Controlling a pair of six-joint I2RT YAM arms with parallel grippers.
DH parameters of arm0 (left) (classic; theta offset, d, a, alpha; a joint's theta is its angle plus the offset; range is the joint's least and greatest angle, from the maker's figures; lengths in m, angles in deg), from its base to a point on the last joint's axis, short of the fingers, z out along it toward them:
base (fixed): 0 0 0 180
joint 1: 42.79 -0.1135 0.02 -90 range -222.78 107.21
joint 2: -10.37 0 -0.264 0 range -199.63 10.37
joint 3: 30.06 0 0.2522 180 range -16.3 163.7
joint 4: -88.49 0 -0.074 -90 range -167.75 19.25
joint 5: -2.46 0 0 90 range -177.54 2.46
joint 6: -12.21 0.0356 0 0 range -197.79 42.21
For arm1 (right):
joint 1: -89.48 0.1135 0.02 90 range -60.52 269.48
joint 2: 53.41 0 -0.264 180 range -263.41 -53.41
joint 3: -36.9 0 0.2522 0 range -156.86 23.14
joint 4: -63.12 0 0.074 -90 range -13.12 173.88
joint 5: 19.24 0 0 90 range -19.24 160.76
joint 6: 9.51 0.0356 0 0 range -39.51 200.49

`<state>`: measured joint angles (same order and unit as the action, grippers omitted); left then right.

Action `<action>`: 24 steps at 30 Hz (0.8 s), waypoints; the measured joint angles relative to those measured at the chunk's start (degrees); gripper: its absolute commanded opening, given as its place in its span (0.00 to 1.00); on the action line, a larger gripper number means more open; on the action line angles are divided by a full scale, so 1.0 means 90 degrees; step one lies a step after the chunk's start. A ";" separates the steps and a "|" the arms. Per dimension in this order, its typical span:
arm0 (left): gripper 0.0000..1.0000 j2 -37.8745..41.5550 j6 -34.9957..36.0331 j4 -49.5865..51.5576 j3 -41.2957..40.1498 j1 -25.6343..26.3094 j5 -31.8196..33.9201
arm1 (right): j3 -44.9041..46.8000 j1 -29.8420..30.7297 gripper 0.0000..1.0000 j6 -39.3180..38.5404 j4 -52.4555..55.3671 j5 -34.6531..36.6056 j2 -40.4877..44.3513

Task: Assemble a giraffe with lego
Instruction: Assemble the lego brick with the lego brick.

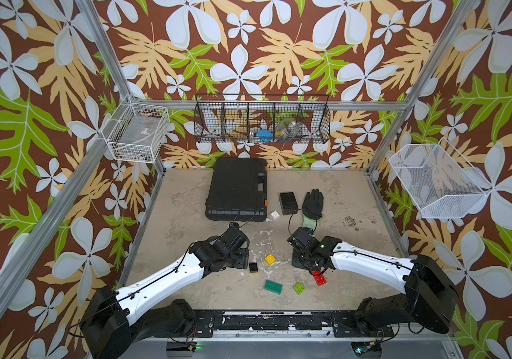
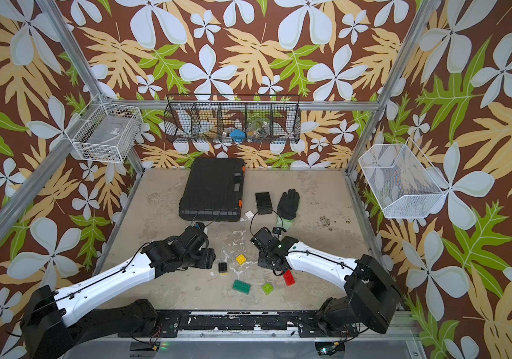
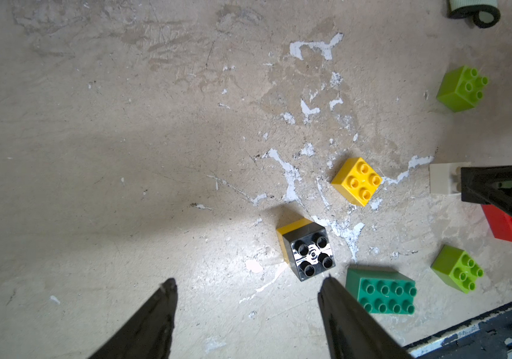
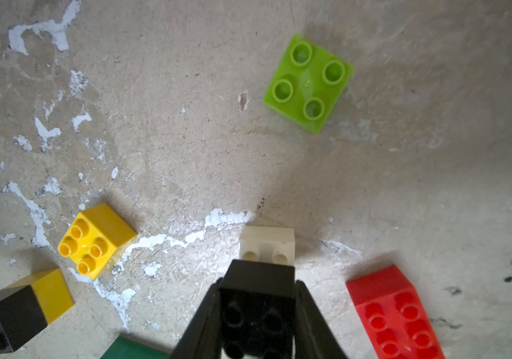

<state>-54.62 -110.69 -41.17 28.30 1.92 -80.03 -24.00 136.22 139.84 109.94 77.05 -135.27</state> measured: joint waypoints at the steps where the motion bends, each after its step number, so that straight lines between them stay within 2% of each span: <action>1: 0.76 0.0000 0.0000 0.0000 0.0000 0.0000 -0.0002 | -0.0010 0.0000 0.32 -0.0002 -0.0007 0.0019 -0.0019; 24: 0.76 0.0000 0.0017 0.0000 0.0000 -0.0002 -0.0005 | 0.0233 -0.0182 0.34 -0.0119 -0.0561 -0.0032 -0.0185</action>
<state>-54.62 -110.54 -41.17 28.30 1.90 -80.08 -21.90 134.58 138.77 104.89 76.76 -136.93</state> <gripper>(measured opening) 0.756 0.351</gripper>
